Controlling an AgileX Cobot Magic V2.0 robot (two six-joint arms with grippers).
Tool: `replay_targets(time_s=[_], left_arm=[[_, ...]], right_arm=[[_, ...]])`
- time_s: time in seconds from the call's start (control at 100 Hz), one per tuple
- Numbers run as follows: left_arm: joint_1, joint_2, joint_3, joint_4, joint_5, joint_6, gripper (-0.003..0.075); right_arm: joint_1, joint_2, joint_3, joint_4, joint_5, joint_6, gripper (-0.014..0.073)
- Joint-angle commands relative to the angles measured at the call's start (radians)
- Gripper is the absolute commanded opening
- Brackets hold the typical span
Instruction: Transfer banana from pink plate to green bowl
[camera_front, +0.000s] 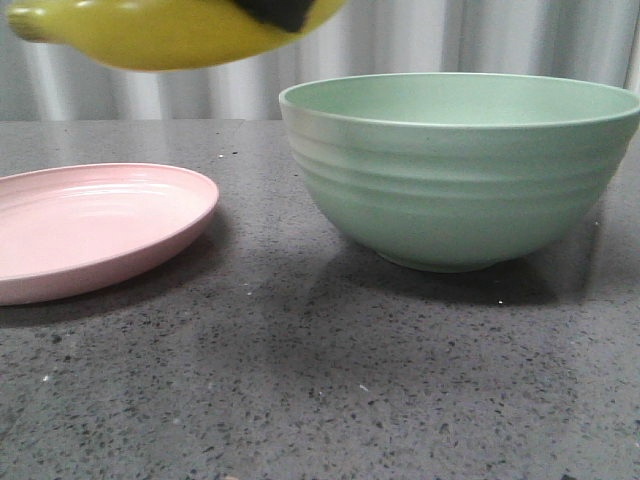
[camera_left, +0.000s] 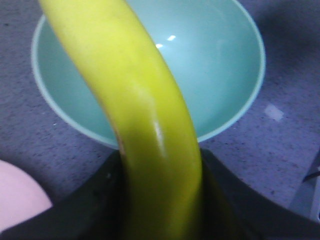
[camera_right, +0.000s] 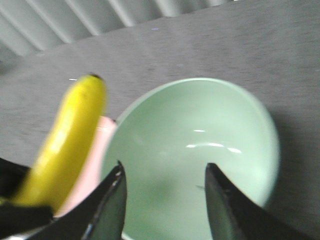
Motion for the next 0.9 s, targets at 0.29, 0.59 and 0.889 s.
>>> replay_targets(time_s=[0.29, 0.59, 0.889], left_arm=[[-0.081, -0.026, -0.038, -0.035, -0.109, 0.002, -0.002], [-0.081, 0.006, -0.038, -0.069, -0.109, 0.002, -0.002], [-0.081, 0.006, -0.038, -0.069, -0.113, 0.004, -0.002]], right_arm=[[0.252, 0.217, -0.042, 0.214, -0.363, -0.013, 0.0366], [0.344, 0.353, -0.103, 0.224, -0.396, -0.013, 0.0366], [0.344, 0.374, -0.103, 0.234, -0.392, -0.013, 0.0239]])
